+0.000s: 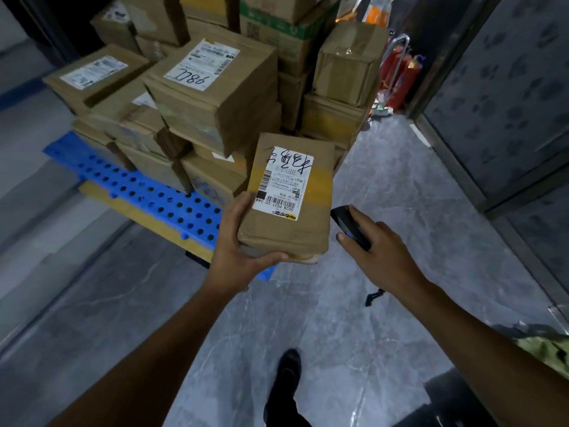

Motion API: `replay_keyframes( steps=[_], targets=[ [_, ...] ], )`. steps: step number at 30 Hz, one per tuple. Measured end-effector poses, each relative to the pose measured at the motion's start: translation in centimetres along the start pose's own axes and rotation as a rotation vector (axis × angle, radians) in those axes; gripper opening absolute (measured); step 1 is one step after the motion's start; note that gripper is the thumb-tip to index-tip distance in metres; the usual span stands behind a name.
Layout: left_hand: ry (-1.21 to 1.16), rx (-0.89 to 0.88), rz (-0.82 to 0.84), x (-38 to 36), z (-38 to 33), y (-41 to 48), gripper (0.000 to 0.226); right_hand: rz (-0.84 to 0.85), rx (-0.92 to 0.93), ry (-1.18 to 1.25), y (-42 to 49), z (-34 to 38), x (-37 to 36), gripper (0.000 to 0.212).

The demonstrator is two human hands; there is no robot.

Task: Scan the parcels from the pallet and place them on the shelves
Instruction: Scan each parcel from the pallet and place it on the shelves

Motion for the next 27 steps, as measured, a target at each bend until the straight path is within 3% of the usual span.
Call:
replay_keyframes(
  steps=[5,9,16,27],
  targets=[
    [-0.069,0.051,-0.086,3.1,1.6,-8.9,0.107,0.034,0.054,-0.066,-3.2,5.2,-4.7,0.077],
    [-0.087,0.089,-0.203,8.3,3.1,-17.4,0.108,0.162,0.111,-0.124,-4.8,11.2,-11.1,0.072],
    [0.115,0.206,-0.422,20.0,4.3,-33.3,0.109,0.404,0.33,-0.247,-7.1,26.4,-22.4,0.068],
    [0.458,0.444,-0.584,32.2,6.4,-49.5,0.107,0.586,0.721,-1.021,-8.1,47.0,-33.7,0.067]
  ],
)
Point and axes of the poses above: each hand's wrist, its own y-axis towards the middle knuckle, its own x-axis out of the back of the hand, z = x × y, the point moved 9 cm from there along y, towards the middle knuckle, and after that the axes turned 14 degrees about z, right-handed, at the moved point
